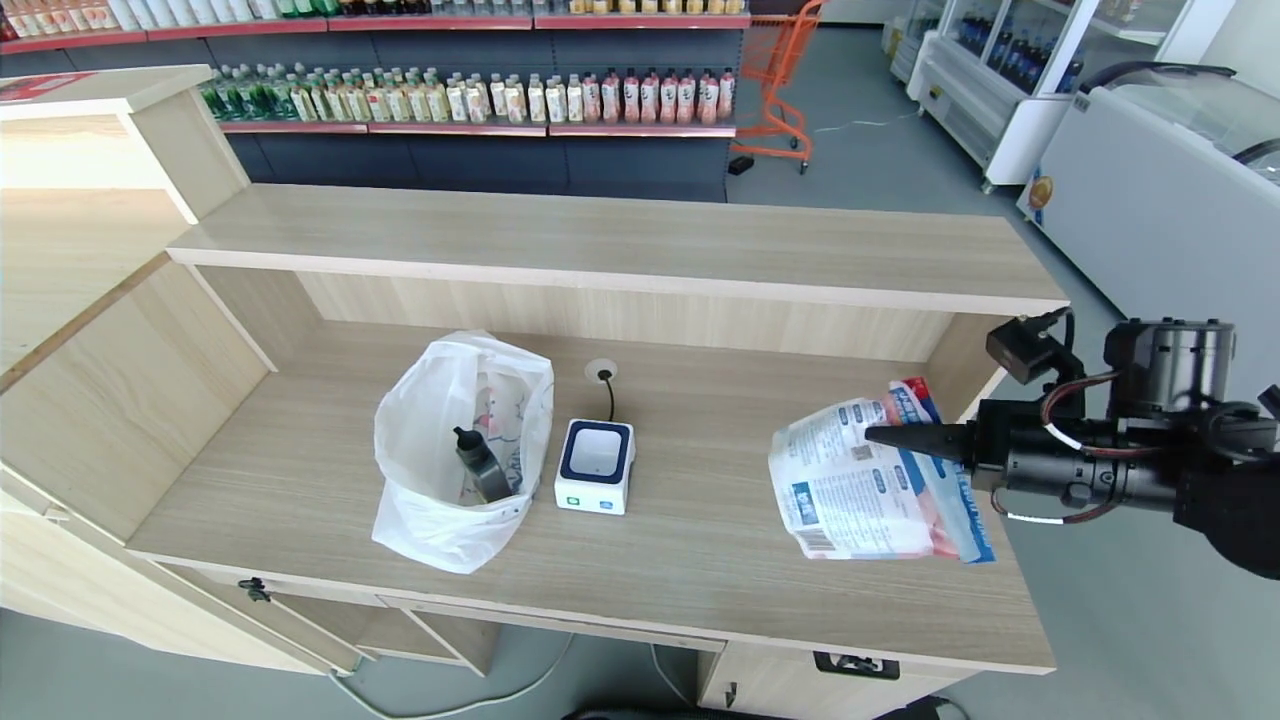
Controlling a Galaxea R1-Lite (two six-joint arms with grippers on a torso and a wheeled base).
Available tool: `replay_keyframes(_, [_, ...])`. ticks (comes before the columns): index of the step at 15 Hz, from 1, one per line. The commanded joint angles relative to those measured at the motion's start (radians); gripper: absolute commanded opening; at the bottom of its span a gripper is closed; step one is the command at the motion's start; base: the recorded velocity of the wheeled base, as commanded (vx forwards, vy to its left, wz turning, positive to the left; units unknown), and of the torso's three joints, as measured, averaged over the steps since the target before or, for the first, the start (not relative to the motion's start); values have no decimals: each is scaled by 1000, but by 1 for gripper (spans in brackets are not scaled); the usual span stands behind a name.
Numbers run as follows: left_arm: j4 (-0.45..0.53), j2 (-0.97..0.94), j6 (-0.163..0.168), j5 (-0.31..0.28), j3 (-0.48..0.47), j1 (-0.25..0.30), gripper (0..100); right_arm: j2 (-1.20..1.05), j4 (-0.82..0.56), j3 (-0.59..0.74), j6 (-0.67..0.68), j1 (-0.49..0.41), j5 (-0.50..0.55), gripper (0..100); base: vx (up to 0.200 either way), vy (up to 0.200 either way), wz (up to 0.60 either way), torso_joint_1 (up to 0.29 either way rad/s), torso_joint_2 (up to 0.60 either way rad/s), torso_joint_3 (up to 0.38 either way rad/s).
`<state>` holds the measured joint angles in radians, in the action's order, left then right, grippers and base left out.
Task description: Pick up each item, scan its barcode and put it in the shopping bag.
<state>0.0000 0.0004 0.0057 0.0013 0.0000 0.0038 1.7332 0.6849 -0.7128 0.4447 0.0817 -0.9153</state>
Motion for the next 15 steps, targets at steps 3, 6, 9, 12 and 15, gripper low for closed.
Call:
replay_keyframes(3, [0, 0, 0, 0, 0, 1, 100, -210, 4, 30, 250, 90, -56, 0, 0, 0, 0, 0, 0, 0])
replay_keyframes(6, [0, 0, 0, 0, 0, -1, 100, -211, -2, 36, 307, 125, -85, 0, 0, 0, 0, 0, 0, 0])
replay_keyframes(9, [0, 0, 0, 0, 0, -1, 100, -211, 1, 32, 425, 164, -79, 0, 0, 0, 0, 0, 0, 0])
replay_keyframes(12, [0, 0, 0, 0, 0, 1, 100, -202, -2, 61, 425, 208, -5, 0, 0, 0, 0, 0, 0, 0])
replay_keyframes(15, [0, 0, 0, 0, 0, 1, 100, -185, -2, 72, 428, 265, 79, 0, 0, 0, 0, 0, 0, 0])
